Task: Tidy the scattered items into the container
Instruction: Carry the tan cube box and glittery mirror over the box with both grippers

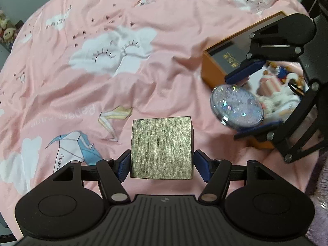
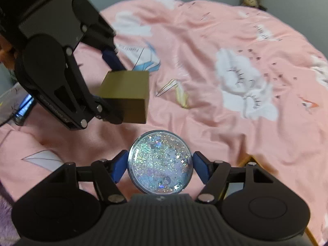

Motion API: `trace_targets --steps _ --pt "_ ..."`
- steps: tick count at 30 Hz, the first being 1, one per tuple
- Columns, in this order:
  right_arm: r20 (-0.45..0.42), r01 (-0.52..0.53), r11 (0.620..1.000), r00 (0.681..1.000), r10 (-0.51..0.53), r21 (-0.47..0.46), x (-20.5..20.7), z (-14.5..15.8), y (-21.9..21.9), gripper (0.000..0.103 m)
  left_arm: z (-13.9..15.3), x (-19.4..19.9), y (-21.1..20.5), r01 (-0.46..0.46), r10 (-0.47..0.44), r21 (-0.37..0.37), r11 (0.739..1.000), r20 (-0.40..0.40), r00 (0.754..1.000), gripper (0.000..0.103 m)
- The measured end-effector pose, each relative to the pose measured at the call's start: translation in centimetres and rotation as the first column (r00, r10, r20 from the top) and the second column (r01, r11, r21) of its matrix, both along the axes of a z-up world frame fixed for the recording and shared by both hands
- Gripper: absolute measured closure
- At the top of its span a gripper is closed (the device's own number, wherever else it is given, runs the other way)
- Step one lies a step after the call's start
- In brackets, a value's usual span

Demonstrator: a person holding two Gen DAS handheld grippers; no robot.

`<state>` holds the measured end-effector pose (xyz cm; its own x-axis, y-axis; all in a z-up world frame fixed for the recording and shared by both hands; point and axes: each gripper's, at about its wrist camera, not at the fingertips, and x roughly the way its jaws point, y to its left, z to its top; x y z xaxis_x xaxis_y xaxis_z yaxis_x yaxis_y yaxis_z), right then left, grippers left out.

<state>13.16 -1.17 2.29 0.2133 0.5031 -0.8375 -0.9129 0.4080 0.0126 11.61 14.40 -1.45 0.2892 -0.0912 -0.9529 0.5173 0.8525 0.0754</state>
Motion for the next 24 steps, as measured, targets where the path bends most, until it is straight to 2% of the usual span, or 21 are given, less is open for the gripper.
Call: trace_targets --steps 3,13,24 --pt "0.028 0.048 0.999 0.998 -0.049 0.022 -0.5 1.7 -2.1 0.032 1.1 -0.7 -1.2 0.020 -0.020 -0.014 1.000 0.020 1.000 0.028" --pt "0.112 0.251 0.968 0.963 -0.247 -0.019 0.1 2.5 -10.1 0.032 3.6 -1.7 -6.4 0.138 -0.134 -0.041 0.990 0.093 0.987 0.028" --pt "0.139 0.428 0.903 0.897 -0.419 -0.044 1.1 1.6 -18.6 0.032 2.6 -0.5 -13.6 0.276 -0.266 -0.098 0.956 0.103 0.958 0.028"
